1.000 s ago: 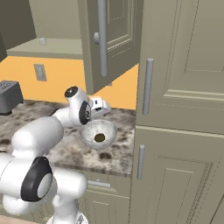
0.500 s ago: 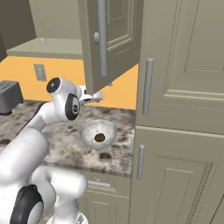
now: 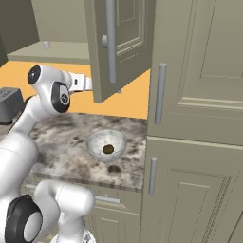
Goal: Open the cabinet. Pick the kiwi and mango from the cabinet and place them into the bowl. Then close the cabinet.
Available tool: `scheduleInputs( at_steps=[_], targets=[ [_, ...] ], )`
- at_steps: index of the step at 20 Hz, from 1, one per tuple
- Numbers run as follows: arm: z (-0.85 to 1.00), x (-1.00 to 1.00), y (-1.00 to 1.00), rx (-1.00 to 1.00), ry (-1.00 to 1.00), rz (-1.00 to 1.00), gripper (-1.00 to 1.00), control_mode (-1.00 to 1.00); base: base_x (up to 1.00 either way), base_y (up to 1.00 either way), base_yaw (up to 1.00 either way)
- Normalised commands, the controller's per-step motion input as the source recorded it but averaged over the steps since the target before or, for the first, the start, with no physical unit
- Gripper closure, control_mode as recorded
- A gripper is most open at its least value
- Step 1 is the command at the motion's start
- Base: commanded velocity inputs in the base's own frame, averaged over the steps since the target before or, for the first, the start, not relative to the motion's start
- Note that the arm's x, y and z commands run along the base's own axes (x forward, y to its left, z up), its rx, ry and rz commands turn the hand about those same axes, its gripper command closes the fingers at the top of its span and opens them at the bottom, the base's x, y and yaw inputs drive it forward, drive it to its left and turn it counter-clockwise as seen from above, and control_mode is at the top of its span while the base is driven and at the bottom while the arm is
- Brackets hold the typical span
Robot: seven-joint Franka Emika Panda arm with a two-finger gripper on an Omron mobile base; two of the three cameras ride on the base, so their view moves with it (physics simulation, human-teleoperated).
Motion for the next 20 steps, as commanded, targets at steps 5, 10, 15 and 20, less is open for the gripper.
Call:
scheduleInputs(
  at_steps=[5,10,15,20],
  targets=[
    [1.0,0.01,0.0,0.13,0.0,-0.05,-1.0,-1.0,0.0,0.0,0.0],
    [0.93,0.0,0.0,0.12,-0.01,-0.04,-1.0,-1.0,0.0,0.0,0.0],
    [0.08,0.01,0.0,0.04,-0.05,0.01,-1.0,-1.0,0.0,0.0,0.0],
    [0.0,0.33,0.0,0.0,-0.07,0.0,-1.0,-1.0,0.0,0.0,0.0]
  ],
)
